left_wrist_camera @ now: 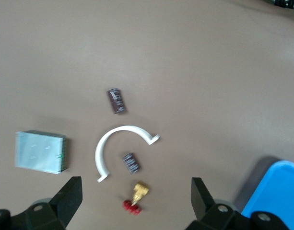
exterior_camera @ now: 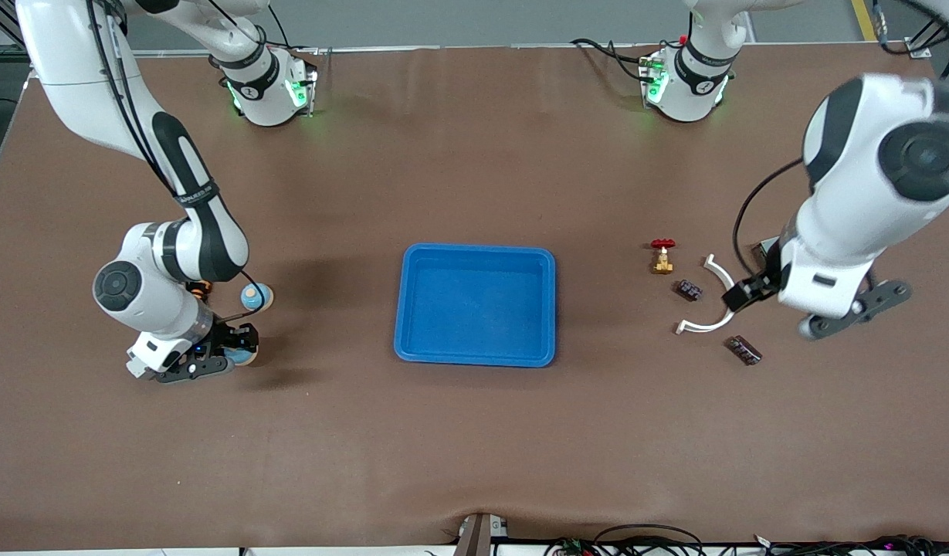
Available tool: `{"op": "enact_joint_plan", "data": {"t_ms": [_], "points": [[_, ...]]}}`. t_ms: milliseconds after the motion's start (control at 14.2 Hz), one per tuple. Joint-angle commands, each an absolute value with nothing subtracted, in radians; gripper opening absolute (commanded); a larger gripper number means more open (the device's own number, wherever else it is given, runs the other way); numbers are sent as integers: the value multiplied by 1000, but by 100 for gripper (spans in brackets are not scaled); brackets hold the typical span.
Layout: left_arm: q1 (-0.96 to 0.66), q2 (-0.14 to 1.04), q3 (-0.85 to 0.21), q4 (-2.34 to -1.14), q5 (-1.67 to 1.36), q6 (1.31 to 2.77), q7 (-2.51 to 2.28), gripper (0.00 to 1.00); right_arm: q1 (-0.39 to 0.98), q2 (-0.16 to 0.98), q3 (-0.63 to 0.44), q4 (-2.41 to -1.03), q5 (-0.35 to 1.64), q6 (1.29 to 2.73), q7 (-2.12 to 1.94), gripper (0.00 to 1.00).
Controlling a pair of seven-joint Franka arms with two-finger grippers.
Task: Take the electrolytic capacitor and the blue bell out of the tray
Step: 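Raise the left gripper to rest while the right gripper lowers the bell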
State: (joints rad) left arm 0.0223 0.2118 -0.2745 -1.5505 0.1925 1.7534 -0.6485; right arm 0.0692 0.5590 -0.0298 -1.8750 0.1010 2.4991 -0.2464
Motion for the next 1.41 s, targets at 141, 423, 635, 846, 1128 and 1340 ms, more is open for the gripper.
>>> {"op": "enact_joint_plan", "data": {"t_ms": [141,423,635,846,1128,1340], "points": [[-37,22,-123,-1601,85,1645,-370,100,34,557,-11,-1896,176,2519,-350,0],[-61,-57,0,-1598,25,1537,-193,100,35,584,-12,-1896,176,2552,-351,0],[-95,-66,61,-1583,20,1506,-148,100,34,600,-12,-1898,175,2579,-353,0],[-86,-52,64,-1510,18,1441,-129,100,29,601,-12,-1896,172,2582,-367,0],[-78,-58,54,-1477,20,1385,-138,100,18,603,-14,-1896,172,2589,-374,0],[-78,-66,52,-1479,20,1382,-121,100,14,604,-14,-1894,170,2589,-382,0]]}}
